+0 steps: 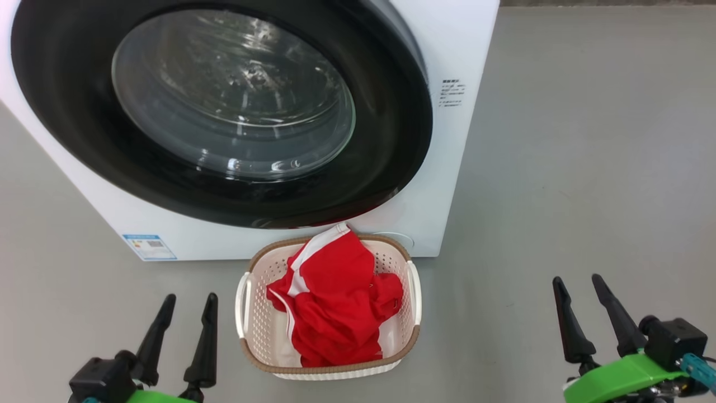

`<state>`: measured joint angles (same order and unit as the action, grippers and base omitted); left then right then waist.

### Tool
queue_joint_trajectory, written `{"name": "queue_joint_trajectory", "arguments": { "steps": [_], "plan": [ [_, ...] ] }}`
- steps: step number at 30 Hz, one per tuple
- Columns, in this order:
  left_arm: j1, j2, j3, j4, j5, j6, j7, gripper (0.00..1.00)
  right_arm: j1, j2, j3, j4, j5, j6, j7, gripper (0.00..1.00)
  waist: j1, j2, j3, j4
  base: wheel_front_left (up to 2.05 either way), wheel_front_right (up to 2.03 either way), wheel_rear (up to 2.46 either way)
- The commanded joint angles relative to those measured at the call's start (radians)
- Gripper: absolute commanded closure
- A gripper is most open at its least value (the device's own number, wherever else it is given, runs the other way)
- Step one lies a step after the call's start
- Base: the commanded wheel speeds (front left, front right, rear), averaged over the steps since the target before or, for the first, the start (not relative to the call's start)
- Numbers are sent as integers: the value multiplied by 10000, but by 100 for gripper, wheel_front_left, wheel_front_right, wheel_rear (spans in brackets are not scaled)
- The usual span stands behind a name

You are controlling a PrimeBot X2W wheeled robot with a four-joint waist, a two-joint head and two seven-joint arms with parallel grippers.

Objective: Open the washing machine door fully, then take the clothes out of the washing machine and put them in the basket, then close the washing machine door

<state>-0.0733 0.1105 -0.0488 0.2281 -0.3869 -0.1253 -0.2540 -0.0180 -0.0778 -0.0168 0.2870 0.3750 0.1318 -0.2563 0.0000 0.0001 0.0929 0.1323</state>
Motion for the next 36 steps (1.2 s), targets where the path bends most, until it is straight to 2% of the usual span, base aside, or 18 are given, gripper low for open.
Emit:
{"name": "queue_joint_trajectory", "arguments": {
  "steps": [1, 12, 36],
  "plan": [
    [-19, 234, 298, -286, 63, -54, -78, 0, 75, -47, 144, -321, -112, -11, -55, 0, 0, -1, -113, -115, 0, 0, 0],
    [202, 252, 211, -395, 85, -54, -78, 0, 501, 32, -144, -457, -150, -11, -55, 0, 0, -1, -180, -300, 0, 0, 0],
    [195, 272, 237, -352, -88, -54, -78, 0, 344, 161, -254, -514, -196, -11, -55, 0, 0, -1, -41, -311, 0, 0, 0]
  ]
}}
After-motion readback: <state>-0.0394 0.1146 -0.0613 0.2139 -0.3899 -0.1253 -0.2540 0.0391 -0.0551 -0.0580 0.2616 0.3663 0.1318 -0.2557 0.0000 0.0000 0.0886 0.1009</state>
